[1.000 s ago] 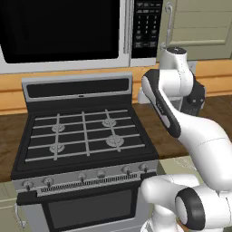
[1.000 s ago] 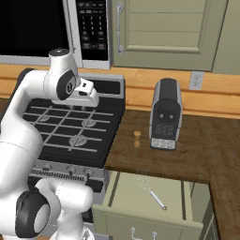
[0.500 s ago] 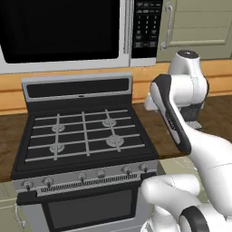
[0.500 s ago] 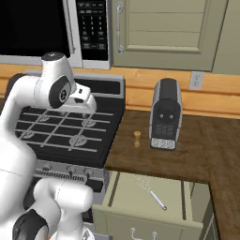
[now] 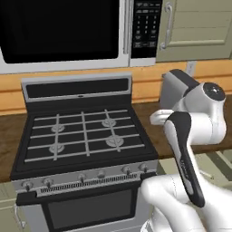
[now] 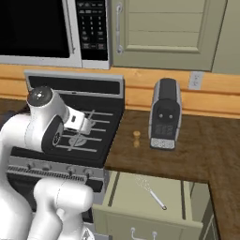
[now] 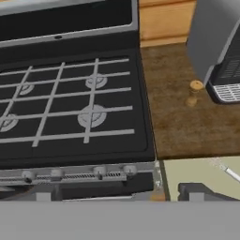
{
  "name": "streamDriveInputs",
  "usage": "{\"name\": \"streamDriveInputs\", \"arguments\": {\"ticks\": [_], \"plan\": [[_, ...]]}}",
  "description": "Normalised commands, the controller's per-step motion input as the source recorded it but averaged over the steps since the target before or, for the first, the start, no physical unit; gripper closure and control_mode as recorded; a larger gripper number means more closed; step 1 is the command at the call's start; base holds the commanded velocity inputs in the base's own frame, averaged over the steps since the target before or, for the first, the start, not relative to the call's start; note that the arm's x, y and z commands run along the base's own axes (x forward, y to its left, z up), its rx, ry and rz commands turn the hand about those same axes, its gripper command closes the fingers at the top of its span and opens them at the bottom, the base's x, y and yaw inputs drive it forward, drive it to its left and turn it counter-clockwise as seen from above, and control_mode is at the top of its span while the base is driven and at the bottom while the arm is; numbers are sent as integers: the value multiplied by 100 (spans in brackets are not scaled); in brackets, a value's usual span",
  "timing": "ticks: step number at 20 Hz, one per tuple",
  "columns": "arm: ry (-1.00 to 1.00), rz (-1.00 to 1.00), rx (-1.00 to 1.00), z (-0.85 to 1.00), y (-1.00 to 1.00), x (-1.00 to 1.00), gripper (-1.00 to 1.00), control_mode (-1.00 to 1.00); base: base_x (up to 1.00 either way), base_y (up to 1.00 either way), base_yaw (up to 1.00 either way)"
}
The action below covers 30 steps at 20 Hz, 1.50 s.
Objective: Pick the whisk from the drawer and place it on the counter.
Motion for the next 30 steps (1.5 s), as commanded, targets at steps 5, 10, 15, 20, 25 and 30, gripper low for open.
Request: {"name": "streamDriveInputs", "arguments": {"ticks": [5, 10, 15, 20, 25, 30], "plan": [[0, 0, 0, 0, 0, 0, -100, 100, -11, 65, -31], [0, 0, 0, 0, 0, 0, -100, 100, 6, 48, -58], [0, 0, 0, 0, 0, 0, -100, 100, 5, 39, -69], [29, -12, 1, -10, -64, 32, -100, -100, 6, 0, -11], [39, -8, 2, -42, -100, 15, -100, -100, 0, 0, 0], [35, -22, 0, -66, -100, -10, -100, -100, 0, 0, 0]]}}
